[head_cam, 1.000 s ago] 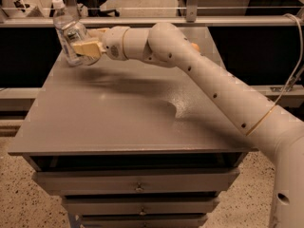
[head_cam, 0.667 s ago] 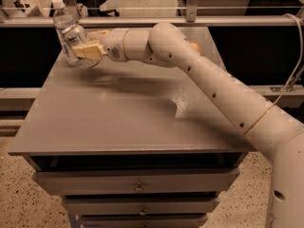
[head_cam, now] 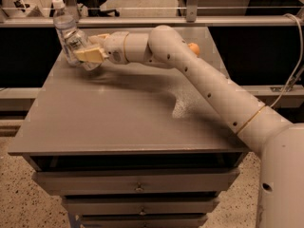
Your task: Move 7up can near blue plastic bottle
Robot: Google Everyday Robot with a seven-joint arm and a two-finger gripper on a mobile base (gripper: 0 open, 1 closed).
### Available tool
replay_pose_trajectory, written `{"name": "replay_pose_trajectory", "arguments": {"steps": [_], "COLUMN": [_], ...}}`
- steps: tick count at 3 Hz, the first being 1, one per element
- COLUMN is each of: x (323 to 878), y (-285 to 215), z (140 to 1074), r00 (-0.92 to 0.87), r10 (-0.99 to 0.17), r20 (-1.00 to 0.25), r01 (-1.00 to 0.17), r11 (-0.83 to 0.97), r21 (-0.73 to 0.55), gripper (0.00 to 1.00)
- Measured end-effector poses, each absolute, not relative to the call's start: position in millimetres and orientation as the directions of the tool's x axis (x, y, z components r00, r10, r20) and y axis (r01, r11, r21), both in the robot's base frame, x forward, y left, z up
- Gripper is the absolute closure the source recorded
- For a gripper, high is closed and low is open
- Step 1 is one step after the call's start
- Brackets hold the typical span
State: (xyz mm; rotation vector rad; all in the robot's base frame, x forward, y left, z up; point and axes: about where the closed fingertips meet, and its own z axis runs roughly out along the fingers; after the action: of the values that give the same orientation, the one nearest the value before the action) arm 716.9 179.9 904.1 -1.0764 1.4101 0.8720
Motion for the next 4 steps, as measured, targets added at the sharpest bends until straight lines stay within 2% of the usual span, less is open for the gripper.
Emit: {"name": "replay_pose_trajectory", "arguments": {"steps": [1, 4], "x": [720.3, 719.1], "y": [178.3, 169.9], "z": [897.5, 895.7], "r00": [0.017, 0.026], "r10": [-0.141, -0.178], "r20": [-0.990, -0.984], "r01": [-0.947, -0.945], "r11": [0.317, 0.316], "r21": [-0.061, -0.082], "gripper": [0.82, 0.13]}}
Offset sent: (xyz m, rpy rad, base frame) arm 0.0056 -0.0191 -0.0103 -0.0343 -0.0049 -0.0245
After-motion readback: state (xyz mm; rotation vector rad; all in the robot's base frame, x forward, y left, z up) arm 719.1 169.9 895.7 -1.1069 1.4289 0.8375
